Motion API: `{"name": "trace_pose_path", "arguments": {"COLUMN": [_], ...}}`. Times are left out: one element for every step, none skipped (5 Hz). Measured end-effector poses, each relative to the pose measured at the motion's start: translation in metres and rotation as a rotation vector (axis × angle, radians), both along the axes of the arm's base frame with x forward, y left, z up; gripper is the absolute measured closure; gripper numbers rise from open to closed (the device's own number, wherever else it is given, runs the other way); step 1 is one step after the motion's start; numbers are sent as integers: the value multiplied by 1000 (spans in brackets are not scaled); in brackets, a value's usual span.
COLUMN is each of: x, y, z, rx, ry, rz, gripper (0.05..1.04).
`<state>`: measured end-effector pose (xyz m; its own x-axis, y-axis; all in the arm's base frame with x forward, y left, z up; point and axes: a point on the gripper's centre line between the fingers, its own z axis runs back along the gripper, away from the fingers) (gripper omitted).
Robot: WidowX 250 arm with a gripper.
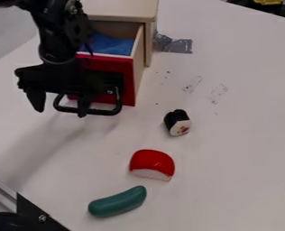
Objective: Closed the drawer
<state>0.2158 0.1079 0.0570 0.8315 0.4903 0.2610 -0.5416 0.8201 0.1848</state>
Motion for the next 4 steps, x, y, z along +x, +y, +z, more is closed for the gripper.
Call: {"name": "trace_pose_path", "arguments": {"x": [19, 39, 49, 57], "y": [7, 12, 17, 23], "z": [4, 7, 7, 9], "rx": [12, 12, 24, 52], "ry": [-33, -55, -69, -106], "rz": [9, 22, 38, 61], "gripper": [86, 86, 85, 86]}}
